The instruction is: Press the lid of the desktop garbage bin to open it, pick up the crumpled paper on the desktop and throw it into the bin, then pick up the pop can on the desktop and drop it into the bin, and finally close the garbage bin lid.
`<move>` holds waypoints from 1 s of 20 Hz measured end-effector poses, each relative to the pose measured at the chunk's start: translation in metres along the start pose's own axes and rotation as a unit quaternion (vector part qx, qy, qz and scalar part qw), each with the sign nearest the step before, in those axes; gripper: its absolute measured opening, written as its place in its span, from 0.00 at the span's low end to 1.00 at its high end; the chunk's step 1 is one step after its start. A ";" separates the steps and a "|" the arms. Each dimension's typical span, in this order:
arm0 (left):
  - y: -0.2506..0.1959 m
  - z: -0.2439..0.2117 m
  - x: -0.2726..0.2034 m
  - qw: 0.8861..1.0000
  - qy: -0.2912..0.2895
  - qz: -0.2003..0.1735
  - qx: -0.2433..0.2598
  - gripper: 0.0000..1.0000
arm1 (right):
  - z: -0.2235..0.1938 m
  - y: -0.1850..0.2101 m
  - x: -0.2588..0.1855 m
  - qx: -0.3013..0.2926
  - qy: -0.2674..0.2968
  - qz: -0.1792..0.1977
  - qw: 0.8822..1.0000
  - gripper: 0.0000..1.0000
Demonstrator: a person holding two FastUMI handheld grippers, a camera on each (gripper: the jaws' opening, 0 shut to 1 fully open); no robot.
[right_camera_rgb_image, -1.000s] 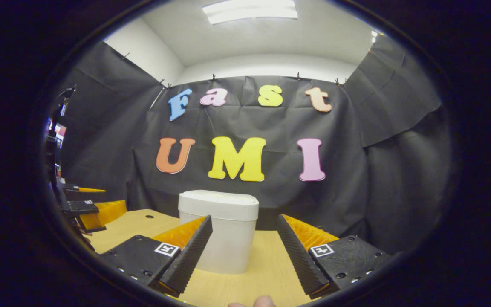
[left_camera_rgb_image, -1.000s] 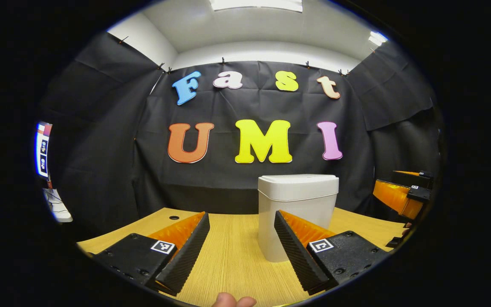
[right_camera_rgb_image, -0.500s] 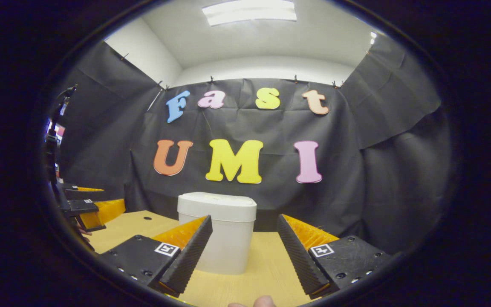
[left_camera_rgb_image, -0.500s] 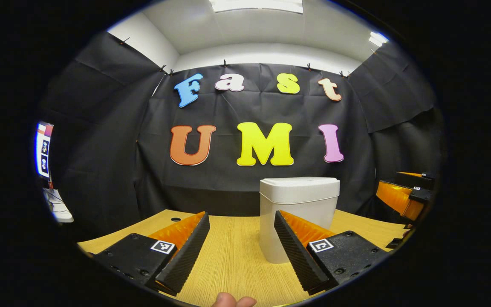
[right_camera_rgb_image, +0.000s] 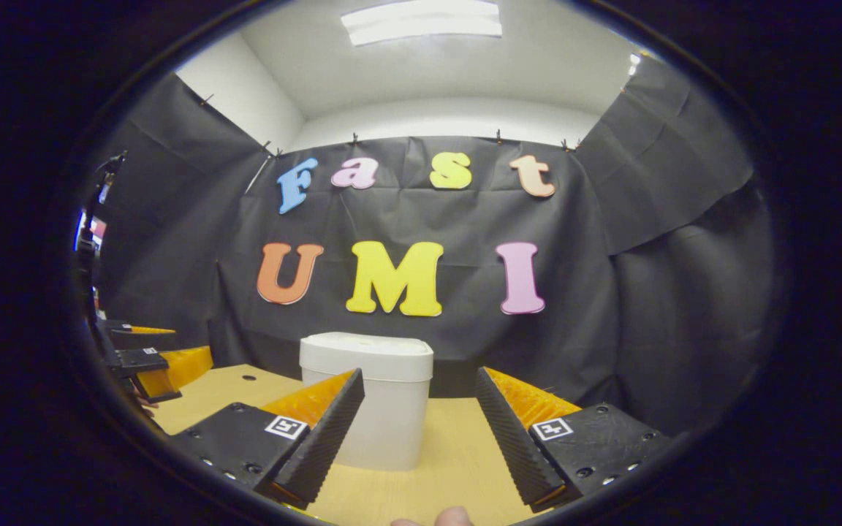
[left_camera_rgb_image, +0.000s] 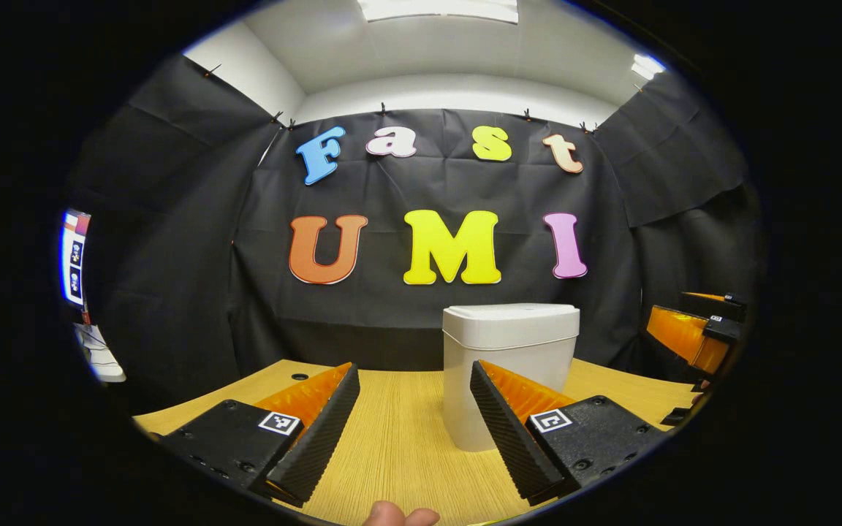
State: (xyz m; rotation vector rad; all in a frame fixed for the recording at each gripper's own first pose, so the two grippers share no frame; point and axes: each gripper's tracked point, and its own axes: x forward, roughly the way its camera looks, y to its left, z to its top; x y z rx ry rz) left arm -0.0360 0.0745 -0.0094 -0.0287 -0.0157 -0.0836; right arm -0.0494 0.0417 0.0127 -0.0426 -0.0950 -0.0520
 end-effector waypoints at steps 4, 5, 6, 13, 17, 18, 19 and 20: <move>-0.001 -0.001 0.000 1.000 0.003 0.000 0.000 0.98 | -0.002 -0.004 0.000 0.010 0.002 -0.003 1.000 0.97; 0.000 0.000 -0.001 1.000 0.000 0.001 0.001 0.98 | -0.002 -0.005 -0.001 0.011 0.002 -0.004 1.000 0.95; 0.001 0.001 -0.001 1.000 0.000 0.001 0.001 0.98 | -0.003 -0.006 -0.001 0.010 0.002 -0.005 1.000 0.98; -0.002 0.000 -0.001 1.000 0.001 -0.002 -0.001 0.98 | -0.002 -0.005 0.000 0.007 -0.001 -0.007 1.000 0.95; 0.000 -0.003 0.001 1.000 0.006 -0.001 -0.001 0.98 | -0.005 -0.007 0.001 0.006 -0.001 -0.010 1.000 0.95; 0.000 -0.003 0.001 1.000 0.006 -0.001 0.000 0.98 | -0.006 -0.007 0.001 0.009 0.000 -0.008 1.000 0.95; 0.000 -0.002 0.000 1.000 0.005 0.000 0.001 0.98 | -0.007 -0.005 0.003 0.009 0.000 -0.008 1.000 0.98; 0.000 -0.002 0.000 1.000 0.005 0.000 0.000 0.98 | -0.007 -0.006 0.003 0.008 0.001 -0.008 1.000 0.95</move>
